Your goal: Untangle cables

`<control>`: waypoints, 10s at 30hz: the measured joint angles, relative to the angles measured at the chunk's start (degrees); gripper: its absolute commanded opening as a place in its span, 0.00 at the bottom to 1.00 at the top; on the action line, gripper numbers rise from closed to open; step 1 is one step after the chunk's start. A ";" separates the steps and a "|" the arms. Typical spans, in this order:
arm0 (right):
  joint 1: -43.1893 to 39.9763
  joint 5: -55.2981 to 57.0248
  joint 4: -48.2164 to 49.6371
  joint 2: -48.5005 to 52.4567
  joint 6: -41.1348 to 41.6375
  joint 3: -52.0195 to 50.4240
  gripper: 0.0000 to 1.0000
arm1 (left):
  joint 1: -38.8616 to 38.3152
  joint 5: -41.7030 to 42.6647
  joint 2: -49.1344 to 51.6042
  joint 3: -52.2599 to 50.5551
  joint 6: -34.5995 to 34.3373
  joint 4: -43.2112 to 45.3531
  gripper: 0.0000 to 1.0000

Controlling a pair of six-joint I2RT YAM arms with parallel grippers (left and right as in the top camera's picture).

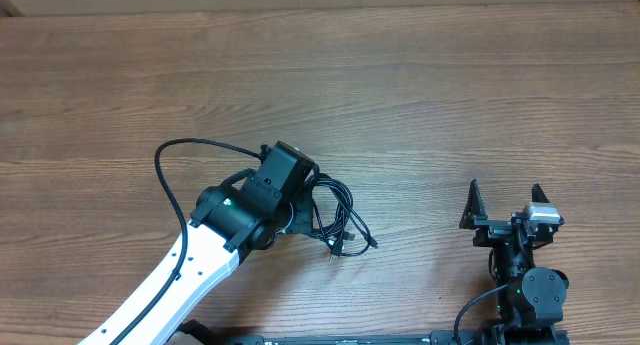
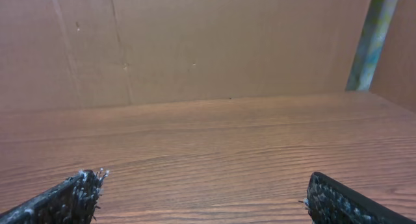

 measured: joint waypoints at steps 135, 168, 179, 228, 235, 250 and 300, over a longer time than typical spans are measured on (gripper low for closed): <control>22.05 -20.55 -26.25 37.88 49.18 43.32 1.00 | 9.51 24.96 15.06 -0.42 11.74 27.89 0.65; 22.08 -28.89 -35.87 44.50 51.01 43.32 1.00 | 0.85 13.33 35.95 2.38 4.20 34.23 0.04; 22.08 -36.22 -35.98 62.10 51.04 43.32 0.97 | 12.52 13.25 6.47 0.44 8.74 11.23 0.04; 22.10 -39.98 -27.76 64.15 51.67 43.32 0.61 | 12.24 21.38 3.15 0.44 25.20 4.04 0.04; 22.10 -37.79 -24.13 64.15 56.63 43.32 0.62 | 10.05 20.31 3.15 0.44 25.24 4.02 0.04; 22.10 -36.98 -25.35 64.17 64.37 43.32 0.68 | 9.44 -0.37 3.15 0.44 16.87 3.85 0.04; 22.10 -28.06 -10.08 75.56 80.78 43.32 0.04 | 9.42 5.14 3.15 0.44 19.37 5.51 0.04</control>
